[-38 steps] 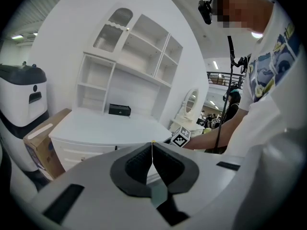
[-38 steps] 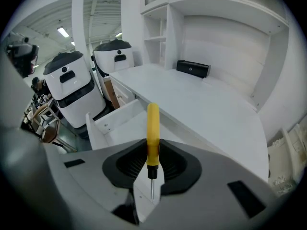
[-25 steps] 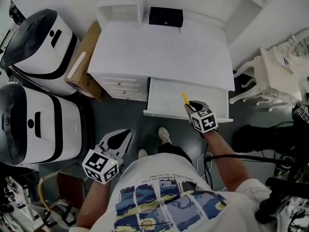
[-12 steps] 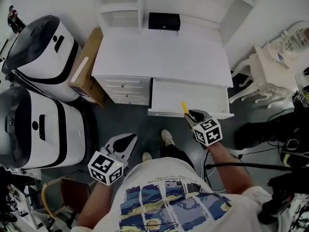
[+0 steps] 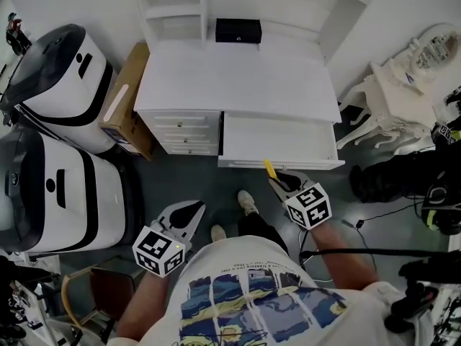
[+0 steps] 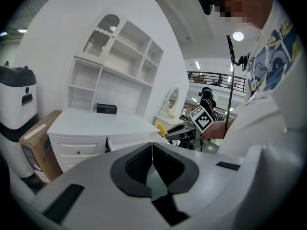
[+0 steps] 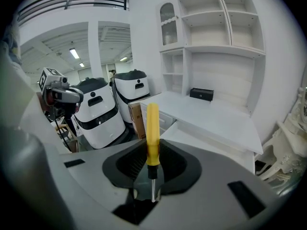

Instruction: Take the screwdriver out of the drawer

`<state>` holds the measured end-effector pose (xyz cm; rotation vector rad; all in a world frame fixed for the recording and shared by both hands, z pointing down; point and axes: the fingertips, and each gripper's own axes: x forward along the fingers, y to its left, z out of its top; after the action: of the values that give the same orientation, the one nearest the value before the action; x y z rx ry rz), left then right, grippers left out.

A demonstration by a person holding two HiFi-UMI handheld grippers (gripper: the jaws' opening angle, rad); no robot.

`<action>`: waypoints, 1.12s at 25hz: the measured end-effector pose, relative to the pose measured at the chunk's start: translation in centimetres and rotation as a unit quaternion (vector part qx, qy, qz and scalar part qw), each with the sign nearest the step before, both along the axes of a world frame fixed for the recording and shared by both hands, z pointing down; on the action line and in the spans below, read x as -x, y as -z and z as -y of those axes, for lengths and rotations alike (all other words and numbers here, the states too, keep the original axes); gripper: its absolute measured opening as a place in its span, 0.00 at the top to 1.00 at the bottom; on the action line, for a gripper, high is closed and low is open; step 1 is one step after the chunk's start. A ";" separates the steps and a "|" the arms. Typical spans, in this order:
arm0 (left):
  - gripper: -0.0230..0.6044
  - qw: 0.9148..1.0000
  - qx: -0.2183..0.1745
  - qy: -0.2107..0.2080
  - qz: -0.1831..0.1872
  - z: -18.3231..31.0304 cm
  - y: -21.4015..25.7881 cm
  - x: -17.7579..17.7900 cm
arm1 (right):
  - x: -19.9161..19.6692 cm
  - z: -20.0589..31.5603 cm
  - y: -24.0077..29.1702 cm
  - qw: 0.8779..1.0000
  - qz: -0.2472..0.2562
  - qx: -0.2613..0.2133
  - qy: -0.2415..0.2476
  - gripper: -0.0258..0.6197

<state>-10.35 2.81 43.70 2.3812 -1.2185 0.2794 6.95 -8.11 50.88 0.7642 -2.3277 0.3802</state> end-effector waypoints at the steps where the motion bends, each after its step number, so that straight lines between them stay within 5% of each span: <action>1: 0.94 1.000 0.000 -0.001 0.000 -0.2 -0.1 -0.1 | 0.1 -0.4 0.1 1.000 0.001 -0.001 0.002 0.81; 28: 0.94 1.000 -0.009 -0.027 -0.007 -1.7 -0.2 -1.6 | 1.2 -4.3 3.0 0.999 0.021 -0.028 0.018 0.81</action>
<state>-8.77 4.49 43.88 2.4295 -1.1558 0.2696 5.72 -3.85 47.88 0.7475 -2.3964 0.3201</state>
